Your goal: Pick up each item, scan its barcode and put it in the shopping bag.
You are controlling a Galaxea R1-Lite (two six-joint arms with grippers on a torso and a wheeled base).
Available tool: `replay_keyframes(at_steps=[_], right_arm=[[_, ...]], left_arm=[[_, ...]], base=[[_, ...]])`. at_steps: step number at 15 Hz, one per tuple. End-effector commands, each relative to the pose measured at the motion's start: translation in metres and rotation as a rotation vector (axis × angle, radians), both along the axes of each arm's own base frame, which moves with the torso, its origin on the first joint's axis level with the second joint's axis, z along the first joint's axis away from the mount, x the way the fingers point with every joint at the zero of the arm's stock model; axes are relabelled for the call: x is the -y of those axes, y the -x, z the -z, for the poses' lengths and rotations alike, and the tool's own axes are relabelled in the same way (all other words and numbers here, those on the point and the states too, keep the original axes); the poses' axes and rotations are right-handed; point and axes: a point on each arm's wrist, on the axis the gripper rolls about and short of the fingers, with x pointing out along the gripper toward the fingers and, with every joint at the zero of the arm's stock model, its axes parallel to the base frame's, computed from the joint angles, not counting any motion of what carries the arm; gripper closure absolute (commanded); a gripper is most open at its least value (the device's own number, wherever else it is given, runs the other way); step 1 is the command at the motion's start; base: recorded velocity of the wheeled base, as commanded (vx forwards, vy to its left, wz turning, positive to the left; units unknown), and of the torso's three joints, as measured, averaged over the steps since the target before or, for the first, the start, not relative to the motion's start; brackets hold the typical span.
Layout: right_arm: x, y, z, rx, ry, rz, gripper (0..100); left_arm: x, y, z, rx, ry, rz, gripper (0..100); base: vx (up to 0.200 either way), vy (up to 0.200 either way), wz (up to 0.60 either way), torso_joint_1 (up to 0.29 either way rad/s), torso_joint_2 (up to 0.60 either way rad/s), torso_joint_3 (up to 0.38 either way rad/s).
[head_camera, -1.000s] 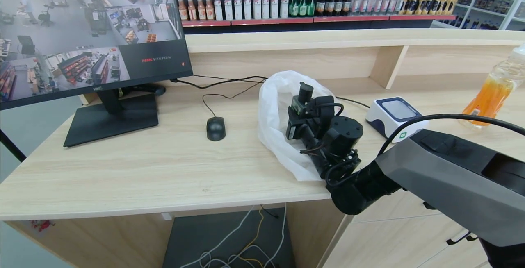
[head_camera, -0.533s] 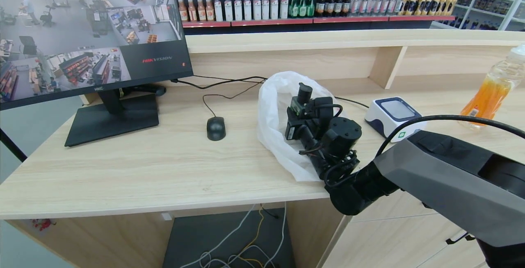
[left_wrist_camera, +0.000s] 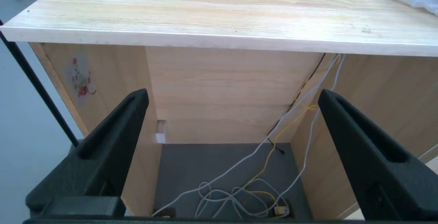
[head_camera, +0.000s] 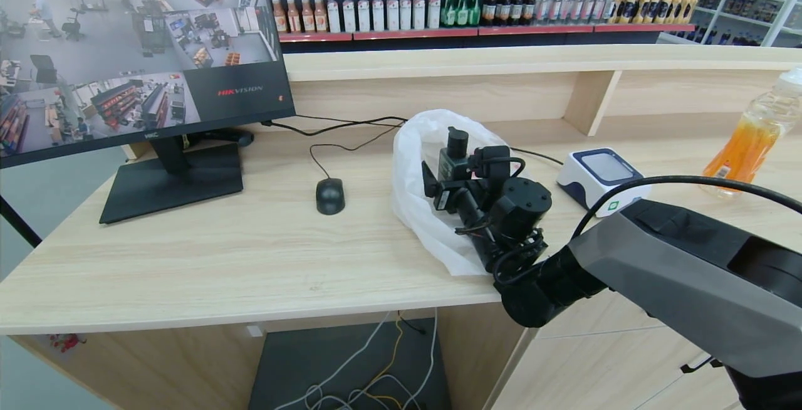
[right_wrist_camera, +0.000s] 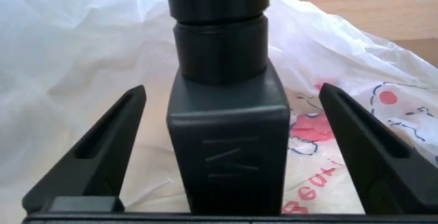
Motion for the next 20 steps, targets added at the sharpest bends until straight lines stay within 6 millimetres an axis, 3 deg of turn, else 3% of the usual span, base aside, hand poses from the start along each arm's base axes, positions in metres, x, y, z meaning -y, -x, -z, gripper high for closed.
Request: replay_keyframes(at_steps=[1,20], right_arm=[[0.0,0.0002,0.0023,0.0,0.001,0.001,100],[0.0011,-0.0007,-0.0039,0.026,-0.027,-0.003,100]], left_arm=[[0.0,0.0,0.0,0.001,-0.001,-0.001,0],[0.0,0.0,0.0,0.001,-0.002,-0.001,0]], base=[[0.0,0.0,0.0,0.0,0.0,0.0],[0.0,0.0,0.0,0.0,0.0,0.0]])
